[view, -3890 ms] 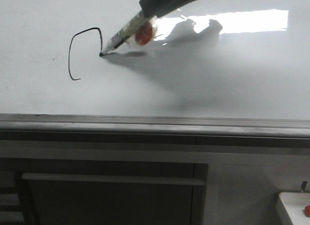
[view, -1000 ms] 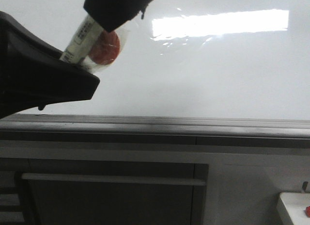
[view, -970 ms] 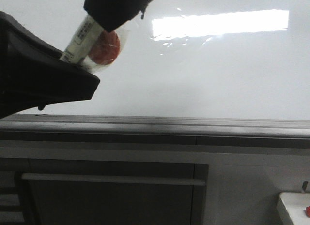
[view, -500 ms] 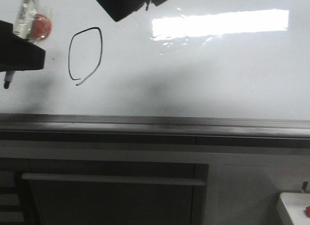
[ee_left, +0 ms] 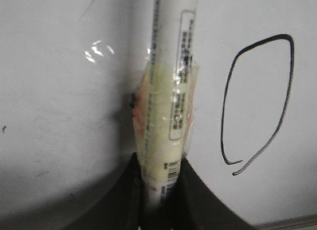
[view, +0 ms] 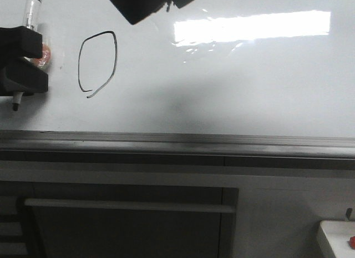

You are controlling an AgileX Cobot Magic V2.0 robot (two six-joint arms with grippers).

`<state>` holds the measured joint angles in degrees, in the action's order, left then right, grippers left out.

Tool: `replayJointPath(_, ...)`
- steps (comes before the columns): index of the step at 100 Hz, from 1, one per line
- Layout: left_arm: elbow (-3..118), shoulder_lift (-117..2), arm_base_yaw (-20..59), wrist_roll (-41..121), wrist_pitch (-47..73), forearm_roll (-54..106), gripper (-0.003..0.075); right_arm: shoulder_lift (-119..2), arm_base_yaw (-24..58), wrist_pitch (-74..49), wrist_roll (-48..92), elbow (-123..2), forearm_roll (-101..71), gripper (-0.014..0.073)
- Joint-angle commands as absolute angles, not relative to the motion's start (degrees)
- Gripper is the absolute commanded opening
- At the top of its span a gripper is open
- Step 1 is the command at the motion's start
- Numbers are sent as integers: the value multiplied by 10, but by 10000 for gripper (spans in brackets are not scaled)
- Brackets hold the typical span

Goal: Write number 0 on whiteboard

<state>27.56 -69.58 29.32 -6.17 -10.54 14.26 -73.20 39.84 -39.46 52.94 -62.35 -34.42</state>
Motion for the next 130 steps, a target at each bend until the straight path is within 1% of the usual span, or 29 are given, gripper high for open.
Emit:
replayJointPath(1,297,-699,291,-66,-134,151,-20,-714,395,-376,527,-637,-360,608)
replayJointPath(43,297,-712,291,-66,-142,151,-12,-714,395,-381,527,-637,-360,608)
replayJointPath(48,297,-711,291,-66,-142,151,21,-714,395,-384,527,-637,-360,608)
replayJointPath(53,297,-711,291,-66,-145,151,77,-714,395,-386,527,-637,-360,608)
replayJointPath(65,297,-711,291,-66,-155,151,260,-714,395,-389,527,-637,-360,608)
replayJointPath(70,297,-710,291,-66,-158,151,302,-714,395,-391,527,-637,-360,608)
replayJointPath(75,297,-710,291,-64,-159,148,313,-714,395,-394,527,-637,-360,608)
replayJointPath(98,297,-691,291,-62,-158,140,313,-714,394,-397,527,-637,-360,601)
replayJointPath(103,297,-677,291,-62,-153,140,312,-713,393,-397,526,-637,-360,554)
replayJointPath(108,297,-658,291,-62,-149,140,312,-711,388,-397,515,-637,-360,440)
replayJointPath(109,297,-651,291,-62,-147,140,311,-710,387,-397,513,-637,-360,395)
replayJointPath(110,297,-648,291,-62,-145,139,308,-710,386,-397,509,-637,-360,370)
replayJointPath(111,297,-641,291,-62,-141,138,305,-709,385,-398,507,-637,-360,316)
replayJointPath(112,297,-638,291,-62,-140,139,294,-708,384,-398,506,-637,-360,288)
replayJointPath(113,297,-634,291,-62,-138,139,286,-707,381,-400,506,-637,-360,231)
replayJointPath(115,297,-623,291,-62,-135,139,258,-706,378,-404,506,-637,-360,171)
replayJointPath(116,297,-616,291,-62,-133,139,246,-706,377,-407,506,-637,-360,111)
replayJointPath(117,297,-612,291,-62,-133,139,218,-703,376,-408,506,-637,-360,81)
replayJointPath(118,296,-604,291,-62,-133,139,204,-702,373,-409,506,-637,-360,22)
replayJointPath(119,296,-600,291,-62,-132,139,173,-701,372,-411,506,-637,-360,-7)
replayJointPath(120,296,-596,291,-62,-130,136,157,-699,370,-412,506,-637,-360,-65)
replayJointPath(121,295,-588,291,-61,-129,135,122,-699,370,-412,506,-637,-360,-83)
replayJointPath(123,295,-575,291,-61,-127,129,87,-694,367,-414,506,-637,-360,-67)
replayJointPath(124,294,-571,292,-61,-126,123,52,-692,367,-414,506,-637,-360,-64)
replayJointPath(127,292,-554,292,-61,-127,107,-19,-687,364,-415,506,-637,-360,-52)
replayJointPath(130,291,-531,292,-61,-127,90,-17,-679,364,-411,506,-635,-360,-50)
